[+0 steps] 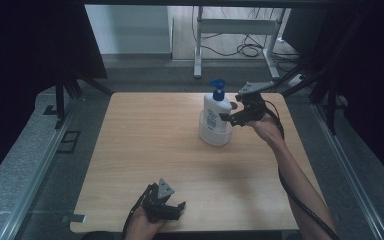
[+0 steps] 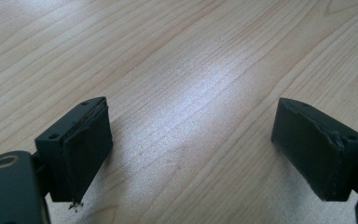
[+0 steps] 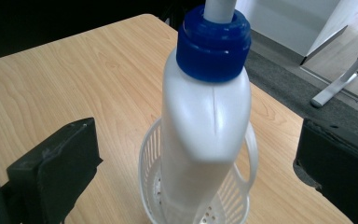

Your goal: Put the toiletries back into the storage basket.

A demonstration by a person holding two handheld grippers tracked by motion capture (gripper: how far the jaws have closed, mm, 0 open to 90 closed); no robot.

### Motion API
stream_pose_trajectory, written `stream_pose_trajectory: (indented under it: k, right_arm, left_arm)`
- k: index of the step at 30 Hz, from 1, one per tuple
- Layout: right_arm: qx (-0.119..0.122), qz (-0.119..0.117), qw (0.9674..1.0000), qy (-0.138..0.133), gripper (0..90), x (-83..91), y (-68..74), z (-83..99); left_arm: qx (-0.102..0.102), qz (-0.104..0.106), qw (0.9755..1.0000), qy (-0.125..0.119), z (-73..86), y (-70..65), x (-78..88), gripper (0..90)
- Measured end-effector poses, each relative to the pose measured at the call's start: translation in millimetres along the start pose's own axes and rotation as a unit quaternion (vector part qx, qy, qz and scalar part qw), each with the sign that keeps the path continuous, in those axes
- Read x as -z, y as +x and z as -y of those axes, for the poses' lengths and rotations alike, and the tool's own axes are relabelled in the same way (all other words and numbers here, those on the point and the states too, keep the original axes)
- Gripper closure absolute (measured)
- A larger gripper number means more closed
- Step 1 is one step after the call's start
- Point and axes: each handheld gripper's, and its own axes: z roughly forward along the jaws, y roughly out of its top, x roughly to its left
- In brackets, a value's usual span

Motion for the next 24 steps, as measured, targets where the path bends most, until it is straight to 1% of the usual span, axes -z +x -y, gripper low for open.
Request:
stream_pose_trajectory:
  k: [7, 13, 20, 24]
  right_arm:
    - [-0.003, 0.010, 0.9999, 0.001, 0.0, 15.9, 4.6, 11.0]
    - [-0.002, 0.022, 0.9997, 0.009, 0.0, 27.1, 7.8, 26.9]
    - [-0.006, 0.024, 0.9996, 0.015, 0.0, 37.2, 12.1, 46.9]
    - [-0.004, 0.026, 0.9994, 0.021, 0.0, 43.0, 16.3, 57.1]
  left_arm:
    - [0.000, 0.000, 1.0000, 0.001, -0.1, 0.1, 0.1, 11.6]
    - [0.000, 0.000, 1.0000, 0.000, -0.1, 0.0, 0.0, 11.6]
    - [0.001, 0.000, 1.0000, -0.001, 0.0, -0.1, -0.1, 11.6]
    - [0.001, 0.000, 1.0000, -0.001, 0.0, -0.1, -0.1, 11.6]
